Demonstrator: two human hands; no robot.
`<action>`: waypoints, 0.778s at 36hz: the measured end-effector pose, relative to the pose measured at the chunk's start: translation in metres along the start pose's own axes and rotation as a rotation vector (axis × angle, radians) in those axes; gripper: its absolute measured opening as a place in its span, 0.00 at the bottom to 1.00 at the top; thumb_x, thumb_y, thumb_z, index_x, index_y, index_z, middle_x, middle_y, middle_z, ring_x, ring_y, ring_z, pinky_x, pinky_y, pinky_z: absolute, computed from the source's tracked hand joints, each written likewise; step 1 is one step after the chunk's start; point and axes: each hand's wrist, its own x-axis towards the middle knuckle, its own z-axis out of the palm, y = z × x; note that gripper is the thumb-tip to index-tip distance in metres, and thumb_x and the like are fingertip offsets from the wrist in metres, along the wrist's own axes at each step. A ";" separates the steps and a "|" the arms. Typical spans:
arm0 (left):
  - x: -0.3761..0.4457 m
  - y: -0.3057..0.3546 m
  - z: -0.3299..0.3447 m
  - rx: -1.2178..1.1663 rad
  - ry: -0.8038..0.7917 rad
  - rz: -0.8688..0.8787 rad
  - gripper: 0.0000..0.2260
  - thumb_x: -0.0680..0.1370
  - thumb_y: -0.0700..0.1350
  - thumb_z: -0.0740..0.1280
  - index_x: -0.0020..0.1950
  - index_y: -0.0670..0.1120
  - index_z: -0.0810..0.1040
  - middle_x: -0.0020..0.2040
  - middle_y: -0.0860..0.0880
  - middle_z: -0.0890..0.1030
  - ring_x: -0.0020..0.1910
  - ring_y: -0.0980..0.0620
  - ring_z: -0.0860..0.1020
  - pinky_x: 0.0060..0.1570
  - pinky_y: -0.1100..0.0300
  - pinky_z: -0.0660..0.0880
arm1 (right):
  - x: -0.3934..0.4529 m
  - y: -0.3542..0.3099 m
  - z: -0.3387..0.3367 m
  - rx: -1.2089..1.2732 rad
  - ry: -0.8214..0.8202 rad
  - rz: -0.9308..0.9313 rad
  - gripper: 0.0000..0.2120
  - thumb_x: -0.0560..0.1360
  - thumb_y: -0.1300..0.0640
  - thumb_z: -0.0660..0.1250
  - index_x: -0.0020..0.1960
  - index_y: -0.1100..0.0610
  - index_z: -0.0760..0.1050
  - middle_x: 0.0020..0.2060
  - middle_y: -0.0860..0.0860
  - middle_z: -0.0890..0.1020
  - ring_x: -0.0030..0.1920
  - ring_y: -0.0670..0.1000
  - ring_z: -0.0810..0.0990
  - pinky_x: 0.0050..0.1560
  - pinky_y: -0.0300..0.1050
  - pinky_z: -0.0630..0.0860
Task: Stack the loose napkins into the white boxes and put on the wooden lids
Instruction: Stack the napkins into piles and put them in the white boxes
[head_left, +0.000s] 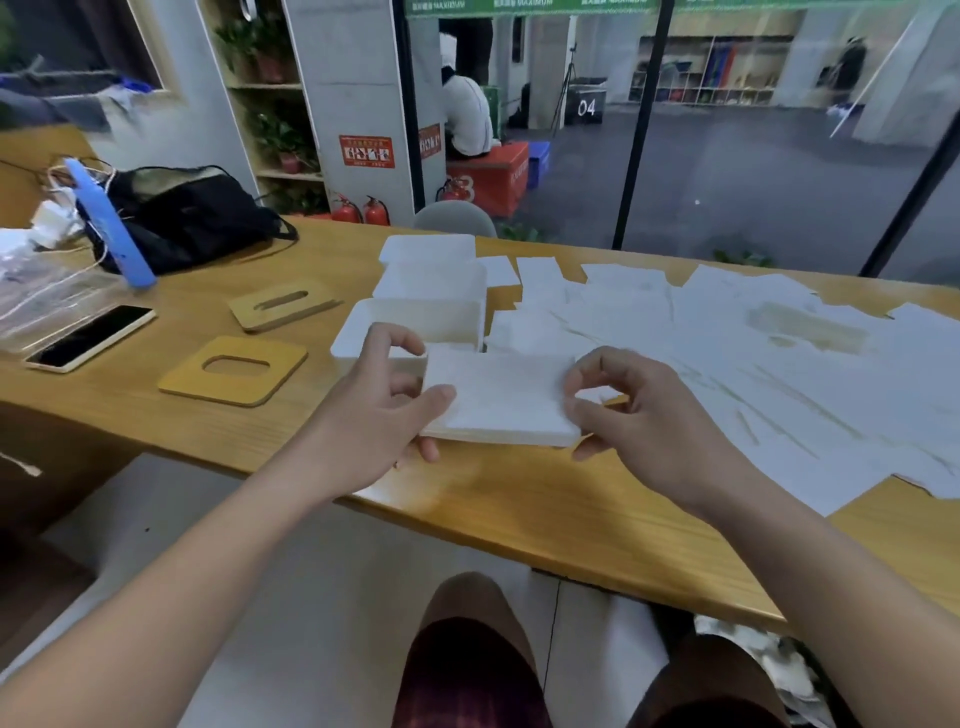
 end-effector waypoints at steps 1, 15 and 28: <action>0.001 -0.001 -0.007 0.020 -0.004 0.012 0.16 0.84 0.51 0.72 0.63 0.57 0.65 0.43 0.52 0.85 0.36 0.43 0.85 0.38 0.49 0.74 | 0.006 -0.002 0.005 -0.008 0.009 0.003 0.03 0.83 0.62 0.71 0.52 0.55 0.82 0.54 0.45 0.83 0.39 0.52 0.86 0.46 0.56 0.87; 0.070 -0.003 -0.094 0.501 -0.011 0.158 0.02 0.87 0.55 0.64 0.59 0.61 0.72 0.47 0.53 0.77 0.40 0.51 0.75 0.42 0.49 0.74 | 0.104 -0.033 0.052 -0.307 0.047 -0.173 0.06 0.81 0.50 0.72 0.58 0.43 0.82 0.55 0.41 0.85 0.54 0.44 0.84 0.59 0.50 0.82; 0.119 -0.012 -0.095 0.992 -0.148 0.072 0.07 0.83 0.53 0.71 0.57 0.55 0.75 0.48 0.55 0.78 0.48 0.50 0.77 0.40 0.53 0.73 | 0.151 -0.029 0.088 -0.577 -0.053 -0.064 0.02 0.80 0.50 0.74 0.51 0.44 0.82 0.46 0.41 0.83 0.47 0.43 0.79 0.60 0.56 0.78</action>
